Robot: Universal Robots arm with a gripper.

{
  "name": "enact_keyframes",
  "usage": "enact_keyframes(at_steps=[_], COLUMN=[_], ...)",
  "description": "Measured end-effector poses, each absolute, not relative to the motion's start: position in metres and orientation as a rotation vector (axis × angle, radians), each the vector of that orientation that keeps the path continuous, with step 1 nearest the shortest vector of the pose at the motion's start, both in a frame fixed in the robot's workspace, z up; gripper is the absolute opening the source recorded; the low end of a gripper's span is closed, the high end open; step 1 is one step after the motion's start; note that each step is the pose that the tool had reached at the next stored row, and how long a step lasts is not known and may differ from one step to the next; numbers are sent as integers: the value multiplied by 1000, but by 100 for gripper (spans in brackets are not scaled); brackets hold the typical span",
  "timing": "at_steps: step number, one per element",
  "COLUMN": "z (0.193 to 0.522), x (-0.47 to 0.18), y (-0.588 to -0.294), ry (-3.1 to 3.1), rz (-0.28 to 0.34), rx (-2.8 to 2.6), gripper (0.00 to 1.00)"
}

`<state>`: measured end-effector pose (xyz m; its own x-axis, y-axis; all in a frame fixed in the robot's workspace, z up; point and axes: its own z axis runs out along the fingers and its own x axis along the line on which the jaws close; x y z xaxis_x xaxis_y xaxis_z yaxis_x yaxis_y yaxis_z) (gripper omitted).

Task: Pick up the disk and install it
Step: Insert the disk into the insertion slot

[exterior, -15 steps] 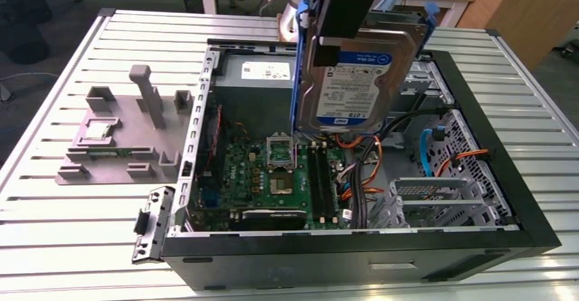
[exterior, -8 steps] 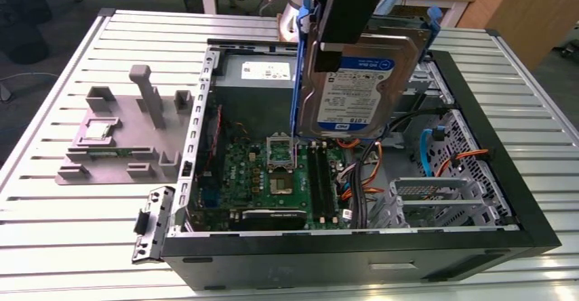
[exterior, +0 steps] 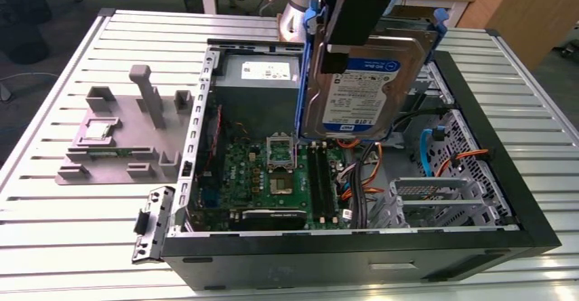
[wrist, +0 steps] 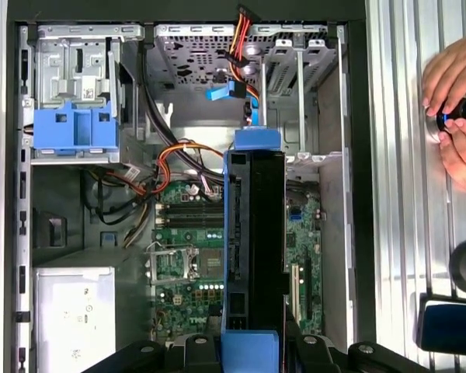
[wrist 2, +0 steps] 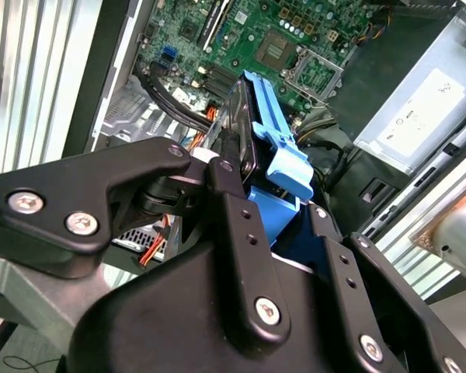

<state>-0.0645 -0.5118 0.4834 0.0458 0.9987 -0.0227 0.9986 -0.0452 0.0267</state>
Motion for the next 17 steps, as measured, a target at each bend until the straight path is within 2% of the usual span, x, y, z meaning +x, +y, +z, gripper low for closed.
enact_keyframes(at_steps=[6,17], z=[483,481], x=[-60,-59], y=[-513,-536], ry=[2146,2146], rz=[3,3], rx=[2246,2246], gripper=[37,37])
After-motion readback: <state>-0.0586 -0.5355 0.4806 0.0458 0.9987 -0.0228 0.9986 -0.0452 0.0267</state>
